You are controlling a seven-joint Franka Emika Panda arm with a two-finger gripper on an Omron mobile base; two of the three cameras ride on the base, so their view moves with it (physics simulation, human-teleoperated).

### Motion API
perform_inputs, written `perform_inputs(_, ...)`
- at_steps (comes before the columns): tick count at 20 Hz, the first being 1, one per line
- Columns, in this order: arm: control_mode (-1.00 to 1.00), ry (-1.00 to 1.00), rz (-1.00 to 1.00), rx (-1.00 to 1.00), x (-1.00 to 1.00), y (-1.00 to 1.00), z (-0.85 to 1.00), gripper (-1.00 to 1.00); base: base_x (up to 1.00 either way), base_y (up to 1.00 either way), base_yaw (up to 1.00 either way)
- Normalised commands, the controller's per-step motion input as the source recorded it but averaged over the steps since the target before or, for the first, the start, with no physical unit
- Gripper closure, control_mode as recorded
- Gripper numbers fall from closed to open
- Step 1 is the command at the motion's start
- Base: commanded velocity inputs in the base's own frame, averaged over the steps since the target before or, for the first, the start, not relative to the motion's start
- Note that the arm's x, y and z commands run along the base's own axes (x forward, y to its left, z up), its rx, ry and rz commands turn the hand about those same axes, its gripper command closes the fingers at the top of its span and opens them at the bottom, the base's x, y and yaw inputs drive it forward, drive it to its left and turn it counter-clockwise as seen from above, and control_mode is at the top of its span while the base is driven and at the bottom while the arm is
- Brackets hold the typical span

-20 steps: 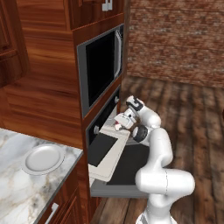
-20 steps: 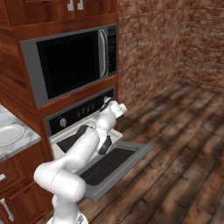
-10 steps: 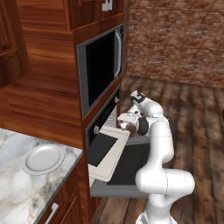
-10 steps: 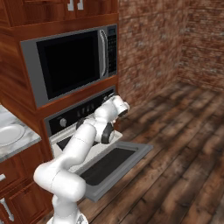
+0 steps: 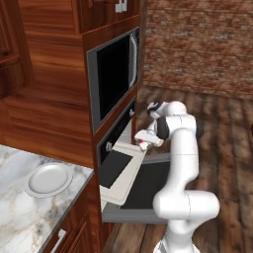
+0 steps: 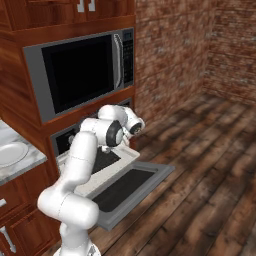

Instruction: Take the baked cake out of the oven and place it on the plate for cooling. Then close the oven door.

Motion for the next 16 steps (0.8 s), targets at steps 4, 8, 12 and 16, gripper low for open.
perform_inputs(4, -1.0, -0.28, 0.01, 0.0, -1.0, 0.23, 0.7, 1.0, 0.0, 0.0, 0.0)
perform_inputs(8, -1.0, -0.29, 0.01, 0.0, -1.0, 0.28, 0.75, 1.0, 0.0, 0.0, 0.0)
perform_inputs(12, -1.0, -0.31, 0.02, 0.0, -1.0, 0.29, 0.64, 1.0, 0.0, 0.0, 0.0)
perform_inputs(16, -1.0, -0.27, 0.02, 0.0, -1.0, 0.31, 0.58, 1.0, 0.0, 0.0, 0.0)
